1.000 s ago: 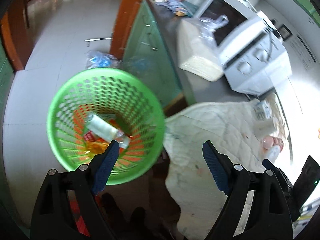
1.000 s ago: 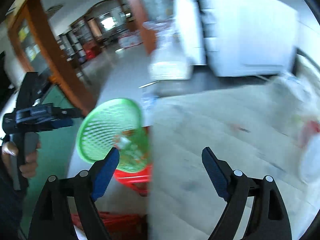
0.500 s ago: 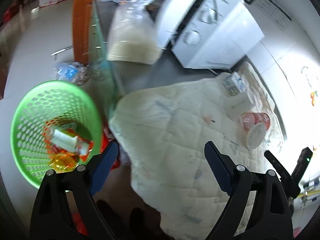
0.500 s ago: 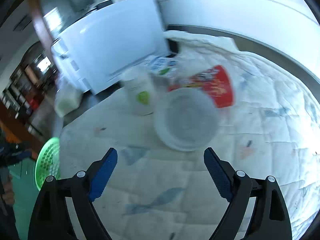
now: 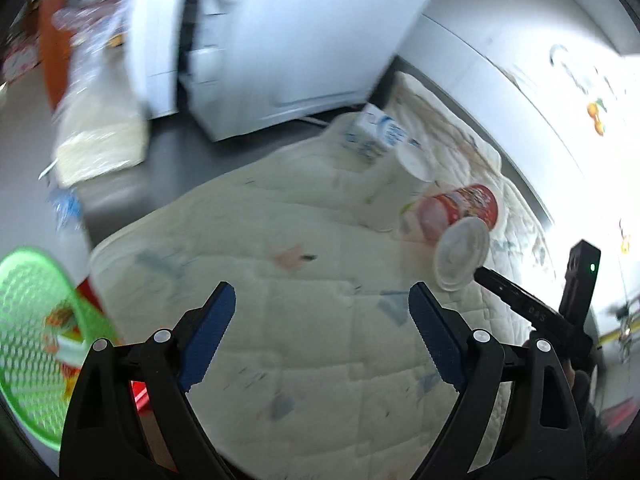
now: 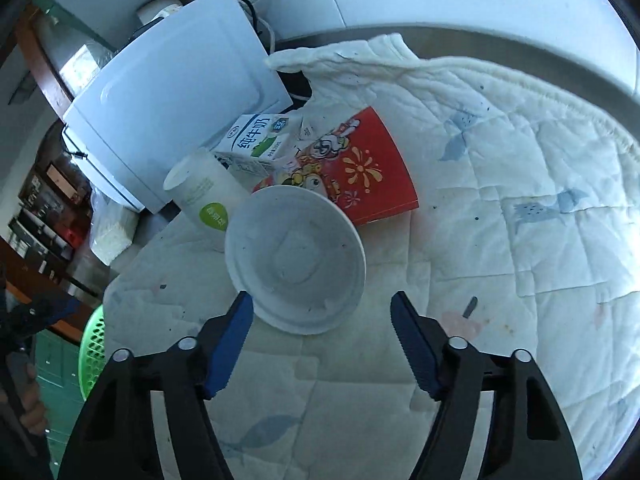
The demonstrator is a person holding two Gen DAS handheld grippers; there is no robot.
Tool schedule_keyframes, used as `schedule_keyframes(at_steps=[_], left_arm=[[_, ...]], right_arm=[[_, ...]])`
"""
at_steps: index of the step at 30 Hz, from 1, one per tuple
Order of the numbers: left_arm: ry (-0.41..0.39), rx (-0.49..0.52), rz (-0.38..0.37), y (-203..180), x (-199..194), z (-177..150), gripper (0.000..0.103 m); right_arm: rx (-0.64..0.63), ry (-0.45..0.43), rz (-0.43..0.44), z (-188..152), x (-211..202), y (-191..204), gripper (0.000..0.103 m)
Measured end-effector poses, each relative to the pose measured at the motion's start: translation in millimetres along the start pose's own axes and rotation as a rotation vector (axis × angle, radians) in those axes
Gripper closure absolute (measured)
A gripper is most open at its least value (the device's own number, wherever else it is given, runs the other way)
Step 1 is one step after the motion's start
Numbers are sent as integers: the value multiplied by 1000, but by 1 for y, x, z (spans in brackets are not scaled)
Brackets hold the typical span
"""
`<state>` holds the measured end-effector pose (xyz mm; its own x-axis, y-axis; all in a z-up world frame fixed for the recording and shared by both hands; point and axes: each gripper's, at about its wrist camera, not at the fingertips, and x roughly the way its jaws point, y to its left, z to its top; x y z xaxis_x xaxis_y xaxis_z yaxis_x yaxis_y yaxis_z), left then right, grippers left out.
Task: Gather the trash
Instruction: 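Move both open tools back toward the cups and lid on the mat, then grasp the clear plastic lid with the right tool while the left tool grasps the white paper cup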
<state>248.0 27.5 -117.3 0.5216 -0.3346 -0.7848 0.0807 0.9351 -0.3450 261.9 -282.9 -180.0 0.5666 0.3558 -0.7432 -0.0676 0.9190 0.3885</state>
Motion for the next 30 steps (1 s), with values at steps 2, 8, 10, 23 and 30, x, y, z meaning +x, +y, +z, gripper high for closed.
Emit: schedule_keyframes(at_steps=[2, 8, 10, 23, 30], left_arm=[[4, 38, -11, -11, 10, 5, 16], [16, 152, -37, -44, 46, 29, 16], [18, 179, -47, -51, 58, 36, 16], [24, 217, -66, -67, 118, 61, 17], [16, 233, -86, -73, 131, 66, 32]], right_arm=[[11, 3, 13, 2, 4, -4, 46], [42, 12, 72, 5, 10, -9, 54], [53, 20, 91, 6, 14, -11, 56], [86, 33, 143, 7, 23, -21, 82], [86, 31, 160, 7, 23, -22, 88]])
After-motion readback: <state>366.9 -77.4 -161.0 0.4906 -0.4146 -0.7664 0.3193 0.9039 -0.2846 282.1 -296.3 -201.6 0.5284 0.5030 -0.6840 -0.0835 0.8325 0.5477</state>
